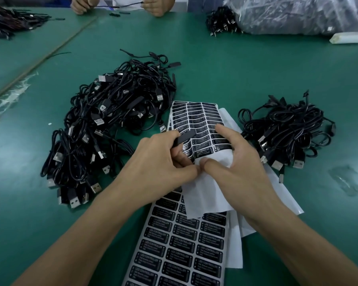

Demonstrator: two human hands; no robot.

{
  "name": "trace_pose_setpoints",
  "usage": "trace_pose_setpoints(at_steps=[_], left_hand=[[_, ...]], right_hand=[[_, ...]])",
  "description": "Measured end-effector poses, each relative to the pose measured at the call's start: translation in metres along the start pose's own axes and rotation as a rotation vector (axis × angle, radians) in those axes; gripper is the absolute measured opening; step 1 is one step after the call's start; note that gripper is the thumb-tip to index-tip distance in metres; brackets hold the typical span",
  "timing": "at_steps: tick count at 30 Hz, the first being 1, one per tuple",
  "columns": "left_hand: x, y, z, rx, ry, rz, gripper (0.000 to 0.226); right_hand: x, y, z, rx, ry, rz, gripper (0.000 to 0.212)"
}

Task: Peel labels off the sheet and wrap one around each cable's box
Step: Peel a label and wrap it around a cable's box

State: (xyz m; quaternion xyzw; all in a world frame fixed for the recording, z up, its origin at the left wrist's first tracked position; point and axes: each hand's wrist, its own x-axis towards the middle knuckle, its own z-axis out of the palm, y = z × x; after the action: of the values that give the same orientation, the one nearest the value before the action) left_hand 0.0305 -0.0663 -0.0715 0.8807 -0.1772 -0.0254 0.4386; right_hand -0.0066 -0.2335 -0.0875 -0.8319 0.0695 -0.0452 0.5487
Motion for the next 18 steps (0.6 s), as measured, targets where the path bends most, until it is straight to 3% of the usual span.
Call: trace_pose_setpoints(at_steps=[15, 18], left_hand=[[0.0009, -0.0024, -0.0031, -0.087, -0.035, -0.002, 0.045], [0.0019, -0.0002, -0.0042, -0.063, -0.01, 0.003, 0.037]], right_hand=[[-0.0017, -0.0004, -0.0024, 0.042, -0.017, 0.036, 0.066], [0.0001, -0.0016, -0.0022, 0.048, -0.016, 0.035, 0.065]])
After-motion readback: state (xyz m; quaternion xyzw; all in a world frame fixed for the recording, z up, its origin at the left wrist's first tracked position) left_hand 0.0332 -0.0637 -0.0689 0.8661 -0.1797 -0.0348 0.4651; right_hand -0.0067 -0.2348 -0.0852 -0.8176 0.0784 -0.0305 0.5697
